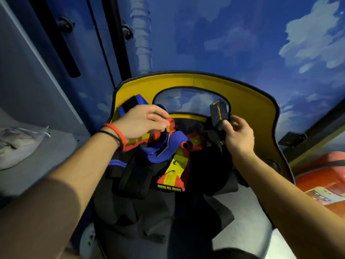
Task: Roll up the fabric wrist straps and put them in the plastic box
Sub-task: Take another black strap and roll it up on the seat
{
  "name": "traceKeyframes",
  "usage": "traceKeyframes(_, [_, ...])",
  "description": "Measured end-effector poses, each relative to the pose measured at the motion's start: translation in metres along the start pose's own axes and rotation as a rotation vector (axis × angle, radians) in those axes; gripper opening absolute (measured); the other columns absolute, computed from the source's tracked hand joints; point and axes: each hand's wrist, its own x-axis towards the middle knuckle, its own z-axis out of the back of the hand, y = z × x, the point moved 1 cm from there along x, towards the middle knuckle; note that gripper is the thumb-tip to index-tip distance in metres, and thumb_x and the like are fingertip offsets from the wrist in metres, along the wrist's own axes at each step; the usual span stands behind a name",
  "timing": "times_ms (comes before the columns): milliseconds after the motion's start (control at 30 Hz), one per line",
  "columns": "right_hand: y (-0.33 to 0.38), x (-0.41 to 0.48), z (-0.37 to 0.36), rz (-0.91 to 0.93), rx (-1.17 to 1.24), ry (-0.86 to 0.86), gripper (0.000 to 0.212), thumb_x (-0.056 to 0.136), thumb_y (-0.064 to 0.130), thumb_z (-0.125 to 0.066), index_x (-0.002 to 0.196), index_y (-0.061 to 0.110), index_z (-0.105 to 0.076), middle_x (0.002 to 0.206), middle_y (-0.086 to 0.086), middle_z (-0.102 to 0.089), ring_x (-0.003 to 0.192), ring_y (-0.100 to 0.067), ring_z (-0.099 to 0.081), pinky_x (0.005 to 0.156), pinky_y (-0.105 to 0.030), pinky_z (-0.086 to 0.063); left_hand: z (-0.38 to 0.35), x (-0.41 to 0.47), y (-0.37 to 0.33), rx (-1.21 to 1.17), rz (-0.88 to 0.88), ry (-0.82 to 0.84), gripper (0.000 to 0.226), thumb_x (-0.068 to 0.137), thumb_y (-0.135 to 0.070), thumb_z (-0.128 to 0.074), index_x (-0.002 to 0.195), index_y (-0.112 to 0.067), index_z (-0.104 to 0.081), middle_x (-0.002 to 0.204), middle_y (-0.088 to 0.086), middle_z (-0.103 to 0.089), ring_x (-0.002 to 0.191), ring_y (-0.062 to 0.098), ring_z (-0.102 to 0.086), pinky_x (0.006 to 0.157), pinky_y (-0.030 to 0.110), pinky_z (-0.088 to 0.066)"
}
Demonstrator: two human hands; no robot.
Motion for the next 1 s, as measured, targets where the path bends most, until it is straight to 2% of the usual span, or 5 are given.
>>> traceKeyframes(267, [0.020, -0.031, -0.051, 0.243, -0.158, 0.348, 0.013, 0.087, 0.038, -0.076, 0.083, 0.026, -0.073, 0.090, 0.007, -0.072, 0.087, -0.013, -0.067, 0.079, -0.032, -0.052, 0.046, -0.031, 0.052, 0.339, 0.127, 0.088, 0.019, 0.084, 0.002, -0.076, 0.092, -0.016, -0.073, 0.092, 0.014, -0.076, 0.084, 0.017, -0.070, 0.088, 0.031, -0.055])
traceKeyframes(433, [0.024, -0.073, -0.081, 0.512, -0.595, 0.723, 0.085, 0.064, 0.064, -0.083, 0.139, 0.040, -0.050, 0.124, 0.005, -0.051, 0.109, -0.022, -0.060, 0.087, -0.036, -0.049, 0.067, -0.042, 0.077, 0.436, 0.167, 0.113, 0.028, 0.083, 0.007, -0.073, 0.091, -0.020, -0.074, 0.089, 0.005, -0.077, 0.091, 0.021, -0.074, 0.095, 0.038, -0.057])
traceKeyframes(533, [0.016, -0.088, -0.096, 0.688, -0.932, 0.649, 0.101, 0.071, 0.067, -0.077, 0.153, 0.045, -0.022, 0.137, -0.001, -0.039, 0.099, -0.032, -0.065, 0.070, -0.038, -0.048, 0.071, -0.050, 0.082, 0.491, 0.171, 0.130, 0.028, 0.083, -0.001, -0.077, 0.102, -0.021, -0.075, 0.099, -0.001, -0.076, 0.095, 0.015, -0.072, 0.095, 0.034, -0.056])
traceKeyframes(667, [0.007, -0.084, -0.099, 0.669, -1.021, 0.548, 0.039, 0.090, 0.059, -0.060, 0.119, 0.033, -0.060, 0.120, -0.001, -0.042, 0.087, -0.033, -0.065, 0.062, -0.039, -0.050, 0.058, -0.059, 0.082, 0.715, 0.125, 0.238, 0.039, 0.085, -0.040, -0.077, 0.123, -0.041, -0.067, 0.123, -0.013, -0.069, 0.112, 0.003, -0.062, 0.103, 0.027, -0.046])
traceKeyframes(1000, [-0.007, -0.028, -0.053, 0.407, -0.959, 0.192, 0.038, 0.099, 0.052, -0.051, 0.103, 0.021, -0.072, 0.107, 0.000, -0.056, 0.089, -0.035, -0.064, 0.067, -0.037, -0.043, 0.023, -0.055, 0.086, 1.157, 0.238, 0.499, 0.058, 0.089, -0.060, -0.059, 0.144, -0.055, -0.040, 0.158, -0.016, -0.031, 0.145, 0.018, -0.026, 0.113, 0.050, -0.020])
